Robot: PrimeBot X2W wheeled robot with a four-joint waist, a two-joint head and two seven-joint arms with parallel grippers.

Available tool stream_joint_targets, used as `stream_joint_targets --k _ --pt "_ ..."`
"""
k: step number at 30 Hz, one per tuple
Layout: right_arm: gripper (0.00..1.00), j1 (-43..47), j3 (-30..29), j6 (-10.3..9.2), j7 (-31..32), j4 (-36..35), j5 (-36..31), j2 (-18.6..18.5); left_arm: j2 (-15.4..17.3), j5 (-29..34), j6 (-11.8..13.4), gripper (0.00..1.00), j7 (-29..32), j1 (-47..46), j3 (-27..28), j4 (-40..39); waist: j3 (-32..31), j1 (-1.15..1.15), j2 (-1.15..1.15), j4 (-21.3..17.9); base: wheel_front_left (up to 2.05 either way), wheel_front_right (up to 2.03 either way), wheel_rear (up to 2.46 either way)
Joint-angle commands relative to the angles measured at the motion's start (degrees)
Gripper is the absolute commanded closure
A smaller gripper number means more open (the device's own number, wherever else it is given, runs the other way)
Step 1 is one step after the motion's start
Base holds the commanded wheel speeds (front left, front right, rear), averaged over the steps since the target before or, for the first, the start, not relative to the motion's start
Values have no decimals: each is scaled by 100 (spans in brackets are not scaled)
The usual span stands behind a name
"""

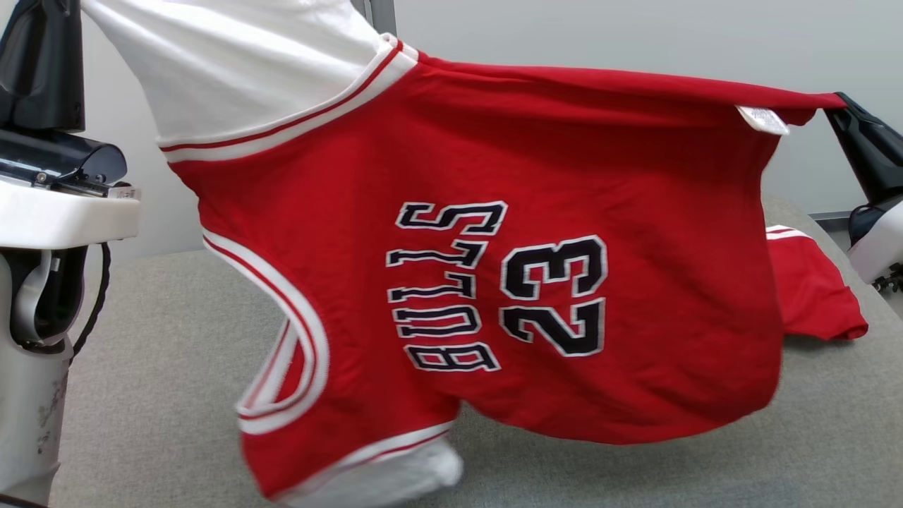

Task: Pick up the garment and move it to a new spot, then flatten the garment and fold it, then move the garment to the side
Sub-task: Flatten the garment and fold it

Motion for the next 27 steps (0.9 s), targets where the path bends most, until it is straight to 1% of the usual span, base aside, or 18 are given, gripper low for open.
stream_joint_targets --k 1,5,11,17,22,24,27 --pt "100 -9 -46 -4 -50 50 -16 -35 3 -81 -31 100 -35 -107 1 9 -21 0 0 17 0 0 0" --pt "100 -134 -87 -4 -102 41 -29 -23 -19 -218 -107 100 45 -199 -124 18 -39 0 0 32 0 0 0" --pt "100 -492 65 -4 -94 126 -112 92 -107 -431 -203 100 235 -579 -451 270 -41 0 0 43 0 0 0" --pt "100 -909 262 -4 -85 372 -201 313 -142 -646 -258 100 431 -967 -741 667 76 0 0 6 0 0 0" --pt "100 -1368 430 -4 88 876 -253 616 -133 -719 -291 100 567 -1391 -979 1108 268 0 0 -10 0 0 0" --pt "100 -1696 492 -3 140 1249 -292 797 -116 -622 -300 100 552 -1713 -1144 1460 428 0 0 4 0 0 0" --pt "100 -2280 530 -3 81 1934 -484 1091 -102 -313 -302 100 361 -2387 -1475 2103 763 0 0 48 0 0 0"
